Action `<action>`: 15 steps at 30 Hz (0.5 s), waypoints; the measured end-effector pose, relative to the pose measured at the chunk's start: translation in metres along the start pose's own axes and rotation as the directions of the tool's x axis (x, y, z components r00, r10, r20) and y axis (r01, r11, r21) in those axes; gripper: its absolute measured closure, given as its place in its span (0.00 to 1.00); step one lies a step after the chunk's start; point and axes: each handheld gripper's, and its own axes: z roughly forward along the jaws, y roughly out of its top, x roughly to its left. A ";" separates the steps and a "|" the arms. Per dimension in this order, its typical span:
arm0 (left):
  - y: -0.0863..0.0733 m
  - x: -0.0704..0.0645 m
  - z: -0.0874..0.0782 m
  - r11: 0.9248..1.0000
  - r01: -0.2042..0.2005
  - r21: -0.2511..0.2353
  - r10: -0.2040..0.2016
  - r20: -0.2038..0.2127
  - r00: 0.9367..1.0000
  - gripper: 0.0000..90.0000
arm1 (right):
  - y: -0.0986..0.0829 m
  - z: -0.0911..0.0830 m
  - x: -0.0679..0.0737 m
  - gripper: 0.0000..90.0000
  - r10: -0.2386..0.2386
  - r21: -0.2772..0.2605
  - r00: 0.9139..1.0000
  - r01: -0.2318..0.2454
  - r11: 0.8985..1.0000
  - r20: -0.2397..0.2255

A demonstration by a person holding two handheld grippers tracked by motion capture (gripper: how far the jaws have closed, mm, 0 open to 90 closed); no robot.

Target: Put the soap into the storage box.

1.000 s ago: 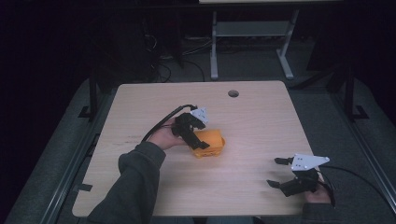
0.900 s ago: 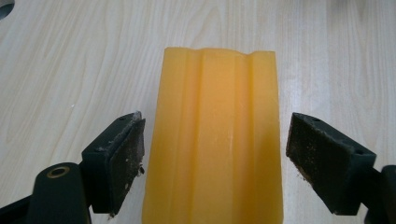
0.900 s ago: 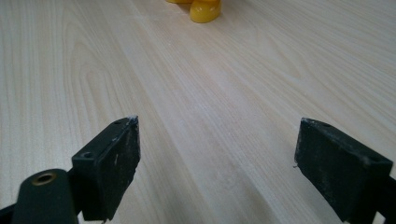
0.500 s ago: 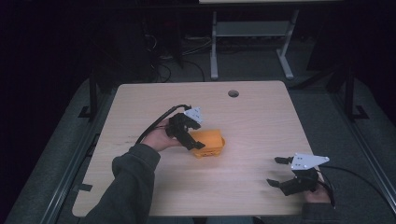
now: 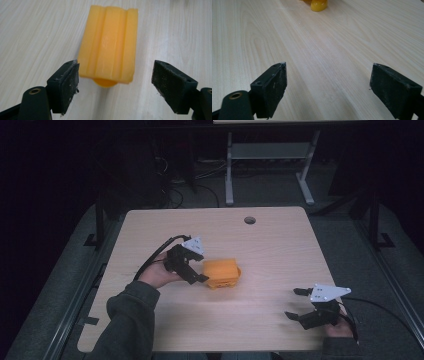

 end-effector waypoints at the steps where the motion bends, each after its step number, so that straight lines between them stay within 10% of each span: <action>1: -0.001 -0.001 -0.001 1.000 -0.001 -0.001 0.001 -0.008 1.000 0.22 | 0.000 0.000 0.000 0.15 0.001 0.001 1.000 -0.001 1.000 0.002; 15: -0.021 -0.011 -0.014 1.000 0.021 -0.007 -0.021 -0.012 1.000 0.23 | 0.001 0.001 -0.001 0.15 0.008 0.008 1.000 -0.008 1.000 0.015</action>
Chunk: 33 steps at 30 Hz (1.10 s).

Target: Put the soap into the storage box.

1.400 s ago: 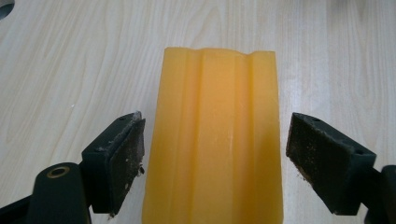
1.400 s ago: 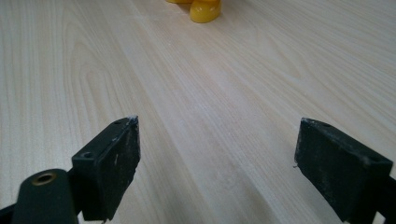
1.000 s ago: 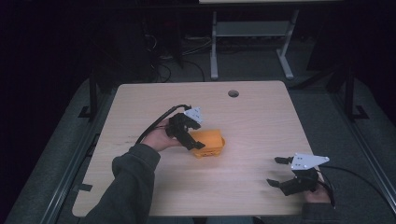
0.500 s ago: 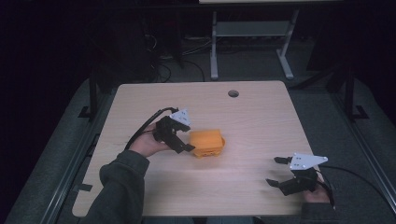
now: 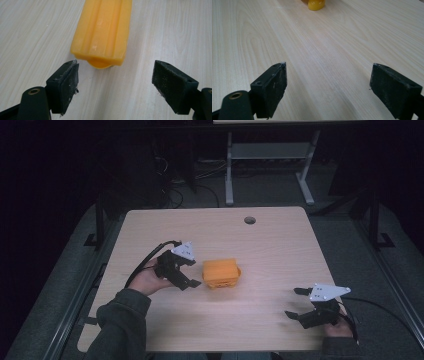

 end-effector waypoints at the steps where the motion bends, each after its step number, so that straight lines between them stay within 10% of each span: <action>1: -0.001 0.000 -0.001 1.000 -0.001 0.000 0.001 -0.002 1.000 0.23 | 0.000 0.000 0.000 0.15 0.001 0.000 1.000 -0.001 1.000 0.001; 33: -0.044 -0.029 -0.011 0.999 0.030 -0.027 -0.031 -0.027 0.999 0.23 | -0.004 0.000 -0.003 0.15 0.024 0.021 0.999 -0.025 0.999 0.031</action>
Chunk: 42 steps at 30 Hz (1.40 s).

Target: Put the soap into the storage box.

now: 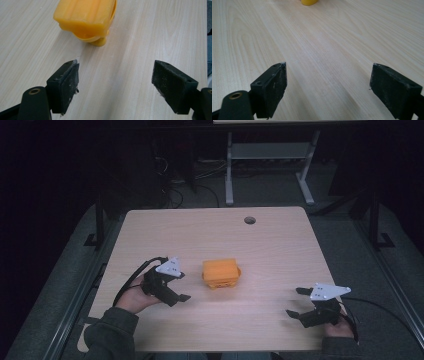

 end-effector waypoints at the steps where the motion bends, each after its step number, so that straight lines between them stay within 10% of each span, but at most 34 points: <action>1: -0.001 0.000 -0.001 1.000 -0.005 0.008 0.005 0.000 1.000 0.23 | 0.000 0.000 0.000 0.15 0.000 0.002 1.000 0.000 1.000 0.000; 42: -0.066 -0.022 -0.009 0.997 0.072 -0.007 -0.073 -0.033 0.997 0.23 | -0.003 0.002 0.002 0.15 0.010 0.028 1.000 -0.010 1.000 0.005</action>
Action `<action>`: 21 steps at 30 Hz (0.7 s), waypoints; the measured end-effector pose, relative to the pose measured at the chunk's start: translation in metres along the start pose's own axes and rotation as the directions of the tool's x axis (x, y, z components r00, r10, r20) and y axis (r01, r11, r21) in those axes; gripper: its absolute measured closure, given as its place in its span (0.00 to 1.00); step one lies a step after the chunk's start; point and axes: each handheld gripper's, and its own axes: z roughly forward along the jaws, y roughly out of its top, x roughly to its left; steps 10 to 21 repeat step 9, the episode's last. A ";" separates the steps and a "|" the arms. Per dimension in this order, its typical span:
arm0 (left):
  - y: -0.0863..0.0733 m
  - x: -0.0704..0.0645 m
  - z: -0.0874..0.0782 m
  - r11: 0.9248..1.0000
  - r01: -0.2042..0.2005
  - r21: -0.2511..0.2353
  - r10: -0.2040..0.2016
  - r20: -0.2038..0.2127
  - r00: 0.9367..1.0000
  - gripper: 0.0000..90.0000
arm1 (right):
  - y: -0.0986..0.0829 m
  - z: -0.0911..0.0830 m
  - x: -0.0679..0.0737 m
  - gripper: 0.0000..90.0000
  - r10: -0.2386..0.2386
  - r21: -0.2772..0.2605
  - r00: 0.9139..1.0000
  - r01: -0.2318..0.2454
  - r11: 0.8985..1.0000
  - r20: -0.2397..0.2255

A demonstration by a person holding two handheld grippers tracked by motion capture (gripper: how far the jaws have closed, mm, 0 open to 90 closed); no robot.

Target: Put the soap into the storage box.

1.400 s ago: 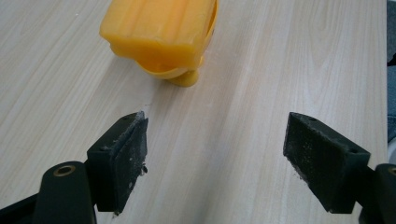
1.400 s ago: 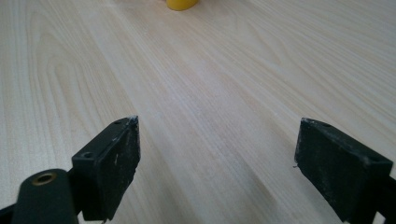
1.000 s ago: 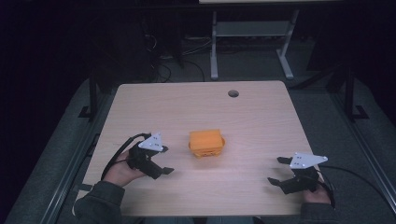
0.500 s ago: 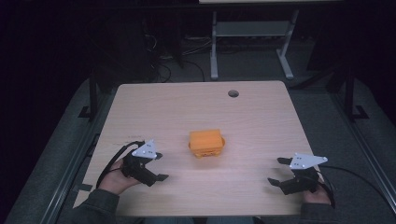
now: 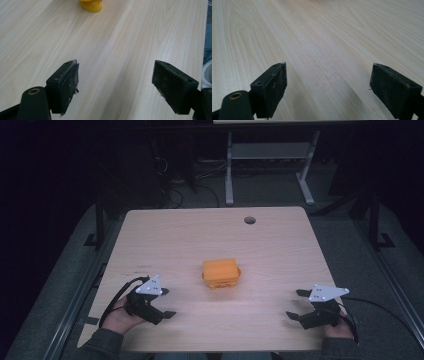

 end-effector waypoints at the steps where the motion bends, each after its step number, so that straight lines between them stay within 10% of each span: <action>1: 0.000 0.000 0.000 1.000 0.000 0.000 0.000 0.000 1.000 0.23 | 0.000 0.000 0.000 0.15 0.000 0.000 1.000 0.000 1.000 0.000; 21: -0.018 -0.003 -0.001 0.999 0.033 0.002 -0.033 -0.017 0.999 0.24 | 0.002 0.004 0.003 0.15 -0.017 0.011 1.000 0.017 1.000 -0.020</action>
